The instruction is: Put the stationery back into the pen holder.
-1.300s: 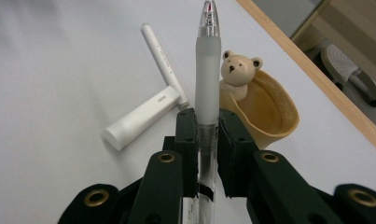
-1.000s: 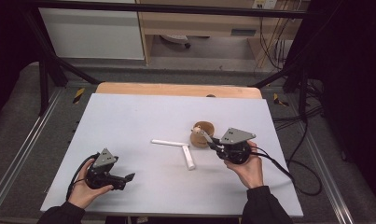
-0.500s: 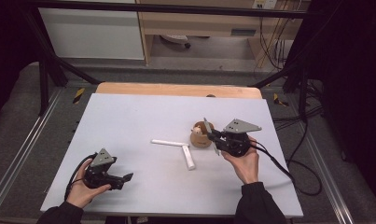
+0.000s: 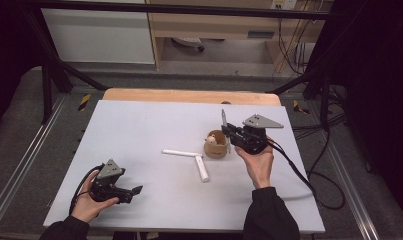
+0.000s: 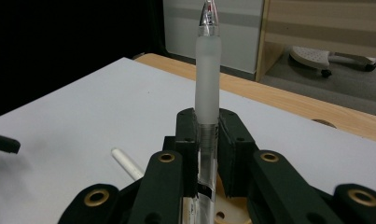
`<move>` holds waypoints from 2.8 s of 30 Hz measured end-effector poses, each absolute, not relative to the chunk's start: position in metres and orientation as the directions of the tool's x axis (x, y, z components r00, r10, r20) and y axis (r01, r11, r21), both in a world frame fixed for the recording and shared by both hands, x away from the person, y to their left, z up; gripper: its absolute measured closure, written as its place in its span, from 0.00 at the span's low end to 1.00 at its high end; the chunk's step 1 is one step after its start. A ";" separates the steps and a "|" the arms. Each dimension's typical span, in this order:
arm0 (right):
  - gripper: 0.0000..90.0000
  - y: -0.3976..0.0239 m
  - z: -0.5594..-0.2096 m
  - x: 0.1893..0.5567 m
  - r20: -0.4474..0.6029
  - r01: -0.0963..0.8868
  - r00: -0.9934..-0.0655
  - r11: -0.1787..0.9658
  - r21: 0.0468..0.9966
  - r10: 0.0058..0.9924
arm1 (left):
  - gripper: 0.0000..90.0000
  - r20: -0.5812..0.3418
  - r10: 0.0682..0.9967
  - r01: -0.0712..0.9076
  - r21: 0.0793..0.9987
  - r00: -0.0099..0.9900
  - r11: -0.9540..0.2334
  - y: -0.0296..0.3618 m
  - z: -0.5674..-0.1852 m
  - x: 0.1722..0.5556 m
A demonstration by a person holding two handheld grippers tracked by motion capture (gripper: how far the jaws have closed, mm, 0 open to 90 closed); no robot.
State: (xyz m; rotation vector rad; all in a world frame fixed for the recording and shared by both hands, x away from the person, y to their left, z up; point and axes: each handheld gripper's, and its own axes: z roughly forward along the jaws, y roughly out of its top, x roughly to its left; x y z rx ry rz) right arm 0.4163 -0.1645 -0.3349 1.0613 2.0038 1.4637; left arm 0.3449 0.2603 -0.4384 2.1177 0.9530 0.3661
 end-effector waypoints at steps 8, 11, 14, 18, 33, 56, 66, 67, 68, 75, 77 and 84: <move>0.88 -0.160 -0.334 0.432 0.119 0.330 -0.584 0.101 0.939 0.803 | 0.08 -0.048 0.730 0.510 0.747 0.681 -0.427 0.260 -0.439 0.345; 0.88 -0.159 -0.334 0.438 0.126 0.328 -0.576 0.087 0.941 0.807 | 0.08 -0.050 0.731 0.511 0.747 0.681 -0.425 0.260 -0.439 0.345; 0.88 -0.159 -0.336 0.444 0.131 0.327 -0.567 0.076 0.942 0.813 | 0.08 -0.047 0.729 0.509 0.746 0.683 -0.428 0.260 -0.439 0.345; 0.88 -0.158 -0.338 0.451 0.134 0.324 -0.560 0.068 0.944 0.818 | 0.08 -0.046 0.728 0.508 0.746 0.684 -0.430 0.260 -0.439 0.345; 0.88 -0.154 -0.364 0.476 0.153 0.361 -0.546 0.067 0.930 0.824 | 0.09 -0.050 0.725 0.509 0.745 0.687 -0.431 0.259 -0.439 0.345; 0.88 -0.152 -0.398 0.474 0.183 0.416 -0.550 0.077 0.906 0.815 | 0.09 -0.043 0.722 0.505 0.743 0.691 -0.439 0.258 -0.440 0.345; 0.88 -0.153 -0.411 0.471 0.180 0.434 -0.557 0.099 0.895 0.811 | 0.09 -0.042 0.720 0.505 0.741 0.693 -0.443 0.258 -0.441 0.345; 0.88 -0.153 -0.411 0.471 0.180 0.436 -0.558 0.102 0.894 0.811 | 0.09 -0.041 0.720 0.505 0.741 0.693 -0.444 0.258 -0.441 0.345; 0.88 -0.153 -0.411 0.471 0.180 0.436 -0.558 0.102 0.894 0.811 | 0.09 -0.041 0.720 0.505 0.740 0.693 -0.444 0.258 -0.441 0.345; 0.86 -0.152 -0.414 0.471 0.168 0.443 -0.559 0.122 0.888 0.812 | 0.09 -0.041 0.719 0.505 0.739 0.694 -0.446 0.258 -0.441 0.345; 0.84 -0.152 -0.413 0.470 0.168 0.445 -0.561 0.124 0.887 0.811 | 0.09 -0.041 0.719 0.505 0.739 0.694 -0.446 0.258 -0.441 0.345; 0.69 -0.160 -0.400 0.462 0.149 0.417 -0.564 0.124 0.900 0.812 | 0.09 -0.043 0.719 0.505 0.741 0.694 -0.443 0.258 -0.441 0.345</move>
